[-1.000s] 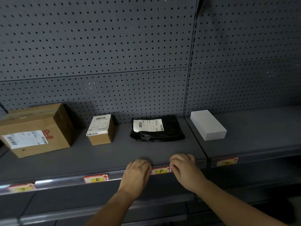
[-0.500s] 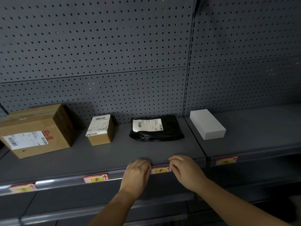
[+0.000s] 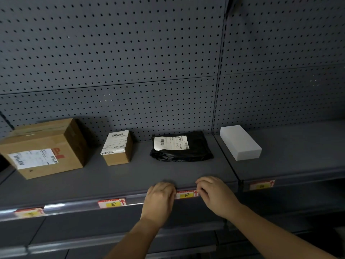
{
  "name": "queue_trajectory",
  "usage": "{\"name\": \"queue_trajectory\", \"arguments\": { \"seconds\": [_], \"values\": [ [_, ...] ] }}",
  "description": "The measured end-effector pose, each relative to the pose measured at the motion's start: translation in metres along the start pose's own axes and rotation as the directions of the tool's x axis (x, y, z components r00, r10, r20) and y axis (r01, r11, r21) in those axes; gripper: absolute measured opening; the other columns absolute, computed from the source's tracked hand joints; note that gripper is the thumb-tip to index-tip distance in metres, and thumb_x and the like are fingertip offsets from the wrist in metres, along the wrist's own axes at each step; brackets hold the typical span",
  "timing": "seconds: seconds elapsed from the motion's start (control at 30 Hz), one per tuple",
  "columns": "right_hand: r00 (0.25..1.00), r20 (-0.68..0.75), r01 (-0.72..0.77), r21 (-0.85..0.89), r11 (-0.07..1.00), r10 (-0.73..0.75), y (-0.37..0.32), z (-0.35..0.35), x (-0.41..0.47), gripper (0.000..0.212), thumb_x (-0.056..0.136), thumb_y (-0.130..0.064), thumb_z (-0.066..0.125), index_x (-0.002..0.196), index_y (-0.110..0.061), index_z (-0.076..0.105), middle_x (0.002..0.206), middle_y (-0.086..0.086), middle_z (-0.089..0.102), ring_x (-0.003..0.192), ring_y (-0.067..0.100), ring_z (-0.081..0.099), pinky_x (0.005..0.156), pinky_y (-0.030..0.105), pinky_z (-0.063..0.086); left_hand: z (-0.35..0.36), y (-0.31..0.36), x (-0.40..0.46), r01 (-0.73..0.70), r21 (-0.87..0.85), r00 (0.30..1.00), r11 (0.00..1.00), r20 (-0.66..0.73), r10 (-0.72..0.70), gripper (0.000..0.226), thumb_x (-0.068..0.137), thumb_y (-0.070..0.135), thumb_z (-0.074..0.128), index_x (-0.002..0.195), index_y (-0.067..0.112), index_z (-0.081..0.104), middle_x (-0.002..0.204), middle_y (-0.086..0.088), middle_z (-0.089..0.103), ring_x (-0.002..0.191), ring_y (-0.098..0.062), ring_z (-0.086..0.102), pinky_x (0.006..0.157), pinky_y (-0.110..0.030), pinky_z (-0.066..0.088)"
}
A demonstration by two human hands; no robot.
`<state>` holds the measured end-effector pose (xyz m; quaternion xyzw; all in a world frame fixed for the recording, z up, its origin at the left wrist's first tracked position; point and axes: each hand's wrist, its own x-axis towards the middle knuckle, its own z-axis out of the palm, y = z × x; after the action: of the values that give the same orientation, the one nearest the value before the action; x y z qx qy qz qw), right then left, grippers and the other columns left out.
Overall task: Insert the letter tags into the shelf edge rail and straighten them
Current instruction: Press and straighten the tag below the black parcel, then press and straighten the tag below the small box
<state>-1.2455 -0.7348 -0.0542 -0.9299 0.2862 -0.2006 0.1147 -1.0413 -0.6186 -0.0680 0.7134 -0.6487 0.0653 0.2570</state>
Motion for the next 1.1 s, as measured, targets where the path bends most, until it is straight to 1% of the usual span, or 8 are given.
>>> {"name": "queue_trajectory", "arguments": {
  "seconds": [0.23, 0.43, 0.57, 0.63, 0.7, 0.8, 0.93, 1.1],
  "values": [
    [1.000, -0.013, -0.012, 0.012, 1.000, 0.012, -0.001, 0.000, -0.001, 0.009, 0.091, -0.024, 0.058, 0.091, -0.024, 0.067, 0.115, -0.012, 0.061, 0.110, 0.003, 0.050, 0.094, 0.013, 0.026, -0.001, 0.002, -0.001, -0.001, 0.003, 1.000, 1.000, -0.015, 0.001, 0.009, 0.081, 0.018, 0.069, 0.086, 0.025, 0.066, 0.088, 0.009, 0.066, 0.082, -0.013, 0.059, 0.072, -0.028, 0.044],
    [1.000, -0.002, -0.030, 0.055, 0.998, 0.030, 0.002, -0.002, 0.002, 0.006, 0.088, -0.020, 0.063, 0.089, -0.023, 0.069, 0.113, -0.009, 0.064, 0.107, 0.007, 0.055, 0.096, 0.026, 0.043, -0.002, 0.002, 0.002, -0.014, 0.010, 1.000, 1.000, -0.017, 0.015, 0.005, 0.083, 0.023, 0.061, 0.083, 0.027, 0.063, 0.087, 0.010, 0.064, 0.083, -0.013, 0.058, 0.072, -0.026, 0.039],
    [0.996, -0.049, -0.077, 0.079, 0.994, 0.081, -0.010, 0.000, 0.001, 0.005, 0.084, -0.022, 0.070, 0.087, -0.026, 0.070, 0.113, -0.010, 0.066, 0.107, -0.001, 0.051, 0.099, 0.024, 0.036, -0.012, -0.006, -0.007, -0.070, -0.008, 0.997, 0.998, -0.020, 0.070, 0.009, 0.086, 0.024, 0.056, 0.092, 0.027, 0.063, 0.101, 0.009, 0.064, 0.097, -0.014, 0.056, 0.083, -0.028, 0.039],
    [0.992, -0.084, -0.084, 0.109, 0.990, 0.093, -0.027, 0.002, 0.009, 0.007, 0.081, -0.024, 0.074, 0.085, -0.026, 0.070, 0.109, -0.008, 0.068, 0.106, -0.004, 0.050, 0.100, 0.030, 0.040, -0.027, -0.020, -0.018, -0.097, -0.022, 0.992, 0.995, -0.083, 0.095, 0.010, 0.085, 0.025, 0.059, 0.093, 0.027, 0.064, 0.109, 0.010, 0.063, 0.106, -0.013, 0.054, 0.090, -0.031, 0.039],
    [0.994, -0.088, -0.059, 0.131, 0.990, 0.071, -0.053, 0.010, 0.025, 0.007, 0.080, -0.025, 0.075, 0.084, -0.025, 0.070, 0.112, -0.006, 0.067, 0.109, 0.000, 0.052, 0.098, 0.036, 0.045, -0.046, -0.044, -0.033, -0.092, -0.018, 0.985, 0.996, -0.146, 0.089, 0.009, 0.084, 0.024, 0.064, 0.093, 0.026, 0.066, 0.108, 0.010, 0.063, 0.106, -0.013, 0.054, 0.089, -0.033, 0.040],
    [0.997, -0.075, 0.008, 0.148, 0.989, 0.003, -0.109, 0.034, 0.050, 0.004, 0.084, -0.028, 0.071, 0.086, -0.026, 0.070, 0.122, -0.009, 0.062, 0.114, 0.002, 0.050, 0.099, 0.027, 0.040, -0.074, -0.093, -0.058, -0.022, 0.025, 0.978, 0.999, -0.205, 0.027, 0.012, 0.081, 0.023, 0.070, 0.092, 0.025, 0.067, 0.101, 0.010, 0.063, 0.102, -0.014, 0.055, 0.085, -0.032, 0.040],
    [0.999, -0.043, 0.011, 0.144, 0.989, -0.005, -0.177, 0.071, 0.075, 0.008, 0.088, -0.035, 0.065, 0.094, -0.031, 0.067, 0.131, -0.013, 0.055, 0.123, 0.006, 0.045, 0.105, 0.029, 0.037, -0.103, -0.156, -0.087, 0.043, 0.090, 0.981, 0.995, -0.191, -0.025, 0.016, 0.078, 0.021, 0.075, 0.092, 0.025, 0.068, 0.098, 0.008, 0.064, 0.096, -0.016, 0.057, 0.082, -0.033, 0.043],
    [0.996, -0.042, -0.069, 0.071, 0.995, 0.072, -0.214, 0.088, 0.085, 0.015, 0.092, -0.033, 0.060, 0.105, -0.030, 0.065, 0.136, -0.013, 0.049, 0.129, 0.004, 0.038, 0.110, 0.029, 0.027, -0.115, -0.199, -0.097, 0.034, 0.117, 0.995, 0.993, -0.095, -0.023, 0.017, 0.080, 0.025, 0.073, 0.097, 0.027, 0.070, 0.105, 0.010, 0.065, 0.099, -0.014, 0.058, 0.085, -0.032, 0.045]
  ]
}}
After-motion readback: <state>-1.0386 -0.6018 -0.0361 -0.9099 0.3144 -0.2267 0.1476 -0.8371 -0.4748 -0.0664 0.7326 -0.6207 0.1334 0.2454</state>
